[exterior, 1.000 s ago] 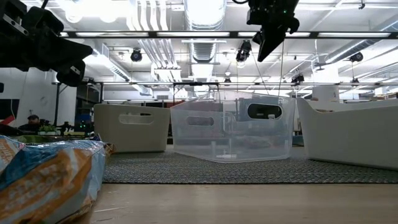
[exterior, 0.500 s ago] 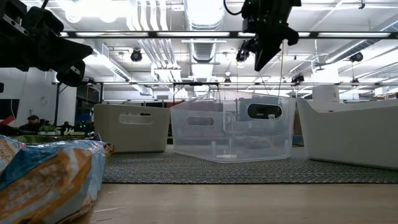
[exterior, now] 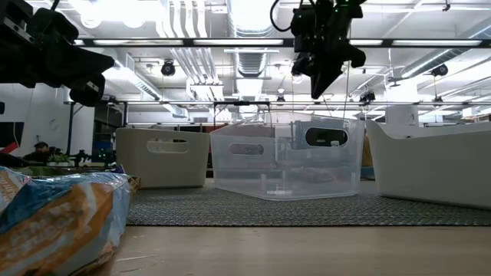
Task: Pick and place Granola Bars by type
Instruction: Put the red granola bar into the gray bin
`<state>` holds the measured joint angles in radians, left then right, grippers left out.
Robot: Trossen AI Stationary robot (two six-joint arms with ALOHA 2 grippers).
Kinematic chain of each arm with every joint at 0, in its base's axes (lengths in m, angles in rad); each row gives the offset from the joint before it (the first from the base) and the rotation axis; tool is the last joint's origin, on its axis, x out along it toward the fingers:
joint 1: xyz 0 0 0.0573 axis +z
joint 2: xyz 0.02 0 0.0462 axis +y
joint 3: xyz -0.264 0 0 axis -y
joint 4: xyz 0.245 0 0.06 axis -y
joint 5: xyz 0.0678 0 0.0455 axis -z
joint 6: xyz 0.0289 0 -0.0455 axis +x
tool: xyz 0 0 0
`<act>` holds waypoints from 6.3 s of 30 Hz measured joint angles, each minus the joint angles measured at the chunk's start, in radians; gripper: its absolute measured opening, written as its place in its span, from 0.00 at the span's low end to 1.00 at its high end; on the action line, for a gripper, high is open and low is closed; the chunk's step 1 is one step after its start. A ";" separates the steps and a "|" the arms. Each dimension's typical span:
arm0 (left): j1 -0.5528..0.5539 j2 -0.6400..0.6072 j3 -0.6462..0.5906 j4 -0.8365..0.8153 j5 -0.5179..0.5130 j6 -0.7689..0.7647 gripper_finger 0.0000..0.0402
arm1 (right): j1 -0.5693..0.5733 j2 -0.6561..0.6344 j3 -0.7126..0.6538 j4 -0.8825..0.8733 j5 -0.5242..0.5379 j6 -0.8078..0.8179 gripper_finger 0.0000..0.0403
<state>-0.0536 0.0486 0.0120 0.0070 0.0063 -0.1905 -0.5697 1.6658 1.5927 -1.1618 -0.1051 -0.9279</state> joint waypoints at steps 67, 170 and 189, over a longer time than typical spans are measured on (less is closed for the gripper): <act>0.000 0.000 0.000 0.000 0.000 0.000 0.00 | 0.036 0.003 -0.501 0.550 0.030 -0.069 0.70; 0.000 0.000 0.000 0.000 0.000 0.000 0.00 | 0.135 0.134 -0.029 0.436 0.045 0.177 0.15; 0.000 0.000 0.000 0.000 0.000 0.000 0.00 | 0.332 0.135 0.022 0.590 0.042 0.217 0.15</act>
<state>-0.0536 0.0485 0.0118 0.0069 0.0063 -0.1906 -0.2380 1.8004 1.6142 -0.5715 -0.0631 -0.7112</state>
